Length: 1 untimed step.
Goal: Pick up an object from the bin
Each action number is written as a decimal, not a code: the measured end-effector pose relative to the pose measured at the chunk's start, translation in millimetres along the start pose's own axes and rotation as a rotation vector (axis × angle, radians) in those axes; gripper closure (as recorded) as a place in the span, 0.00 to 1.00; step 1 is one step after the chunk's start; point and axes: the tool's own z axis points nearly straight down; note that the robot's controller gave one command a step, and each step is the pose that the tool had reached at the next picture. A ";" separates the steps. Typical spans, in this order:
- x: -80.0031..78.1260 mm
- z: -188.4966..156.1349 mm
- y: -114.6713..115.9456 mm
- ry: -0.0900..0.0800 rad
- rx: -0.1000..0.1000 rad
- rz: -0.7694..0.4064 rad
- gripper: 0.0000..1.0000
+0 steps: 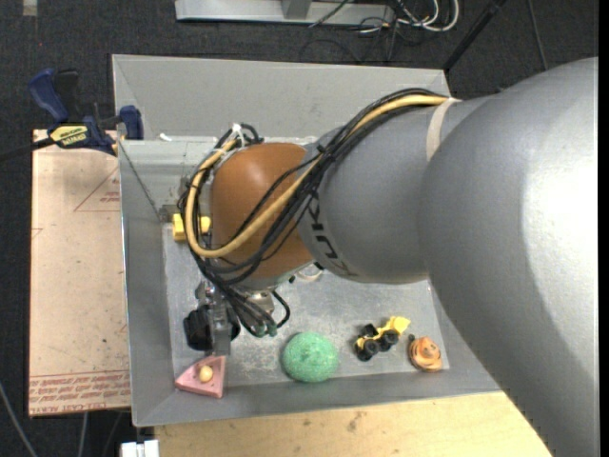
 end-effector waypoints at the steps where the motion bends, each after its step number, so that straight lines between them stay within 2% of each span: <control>1: -60.4 14.7 -57.0 -0.013 -0.002 -0.019 1.00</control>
Offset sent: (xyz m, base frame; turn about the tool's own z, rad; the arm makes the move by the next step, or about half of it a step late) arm 0.0031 -0.0361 0.1087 0.0064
